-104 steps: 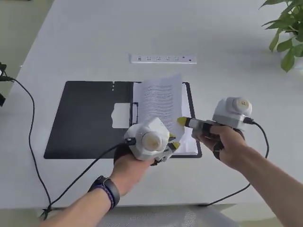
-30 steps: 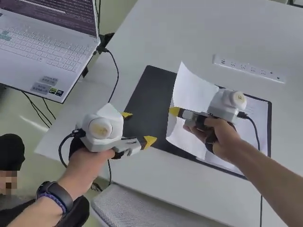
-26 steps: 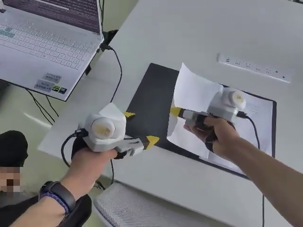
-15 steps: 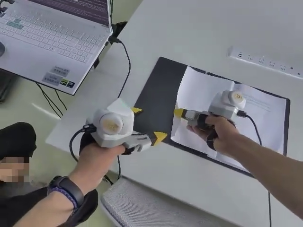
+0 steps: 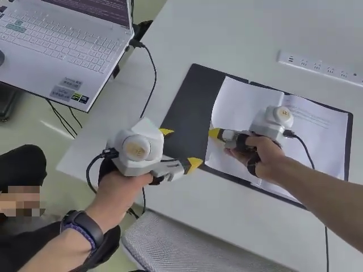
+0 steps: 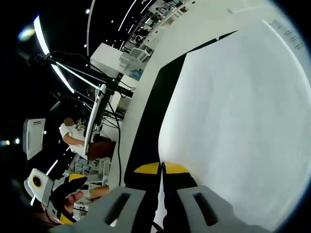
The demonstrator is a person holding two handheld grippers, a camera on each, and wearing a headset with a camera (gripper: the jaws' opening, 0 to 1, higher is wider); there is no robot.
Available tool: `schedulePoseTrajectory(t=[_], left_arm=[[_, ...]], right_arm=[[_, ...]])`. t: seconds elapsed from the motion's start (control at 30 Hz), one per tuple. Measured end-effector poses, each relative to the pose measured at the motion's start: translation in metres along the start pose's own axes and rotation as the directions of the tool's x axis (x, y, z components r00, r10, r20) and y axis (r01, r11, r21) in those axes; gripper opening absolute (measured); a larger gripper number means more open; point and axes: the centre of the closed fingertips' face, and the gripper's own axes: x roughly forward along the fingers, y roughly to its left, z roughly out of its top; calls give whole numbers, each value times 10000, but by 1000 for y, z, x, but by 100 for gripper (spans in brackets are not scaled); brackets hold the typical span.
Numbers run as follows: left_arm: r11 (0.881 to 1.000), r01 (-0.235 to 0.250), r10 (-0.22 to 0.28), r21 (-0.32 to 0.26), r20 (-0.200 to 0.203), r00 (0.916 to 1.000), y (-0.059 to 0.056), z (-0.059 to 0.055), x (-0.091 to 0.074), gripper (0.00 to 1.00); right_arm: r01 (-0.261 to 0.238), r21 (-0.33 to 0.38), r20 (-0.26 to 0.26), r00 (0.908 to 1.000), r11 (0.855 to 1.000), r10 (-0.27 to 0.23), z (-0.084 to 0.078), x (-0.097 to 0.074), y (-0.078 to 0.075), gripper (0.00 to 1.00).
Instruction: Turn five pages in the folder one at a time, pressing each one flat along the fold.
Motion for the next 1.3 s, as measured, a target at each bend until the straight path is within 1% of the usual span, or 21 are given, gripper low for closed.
schedulePoseTrajectory(t=[0.1,0.17,0.2,0.33,0.4,0.57,0.67,0.7,0.73,0.87,1.0,1.03,1.1,1.13,1.3], left_arm=[[10000,3,-3,15,-13,10000,0,2,3,56],[10000,14,-14,-21,-2,10000,1,3,5,56],[10000,25,-25,-11,-13,10000,0,3,5,56],[9999,63,-62,86,-90,9999,0,3,8,55],[9999,77,-76,91,-119,9999,0,2,9,54],[9998,166,-165,52,-168,9997,-2,1,12,51],[9998,195,-194,52,-189,9996,-3,1,14,47],[9996,277,-276,19,-186,9994,-4,1,16,45],[9996,272,-270,79,-206,9994,-7,2,17,44],[9993,349,-344,145,-299,9990,-11,4,21,43],[9992,386,-381,136,-330,9987,-11,5,29,40],[9990,426,-421,140,-357,9985,-12,6,32,39],[9987,465,-455,196,-453,9979,-8,4,43,36],[9986,493,-482,201,-495,9976,-7,3,46,34],[9977,638,-621,237,-651,9959,-9,-2,60,25]], right_arm=[[-108,56,10,9999,9999,108,-2,-2,4,3],[-162,-93,-70,9998,9998,162,-6,-3,8,5],[-223,-220,-104,9997,9995,221,-7,-3,9,6],[-430,-207,-222,9988,9989,426,-10,-7,15,13],[-498,-346,-211,9986,9982,491,-11,-10,18,15],[-906,-727,-261,9957,9932,889,-13,-25,27,22],[-933,-971,-239,9955,9909,914,-10,-32,24,24],[-937,-1023,-212,9955,9903,920,-9,-35,23,24],[-948,-1078,-166,9955,9896,936,-6,-38,19,25],[-988,-1368,64,9949,9857,1006,3,-56,17,25],[-782,-1792,317,9959,9807,852,5,-79,25,25],[-743,-1818,379,9959,9805,824,6,-84,26,25],[-659,-1842,566,9954,9807,776,7,-94,26,25],[-622,-1841,630,9952,9809,750,8,-98,26,25],[-426,-1824,926,9939,9823,603,9,-117,22,24]])
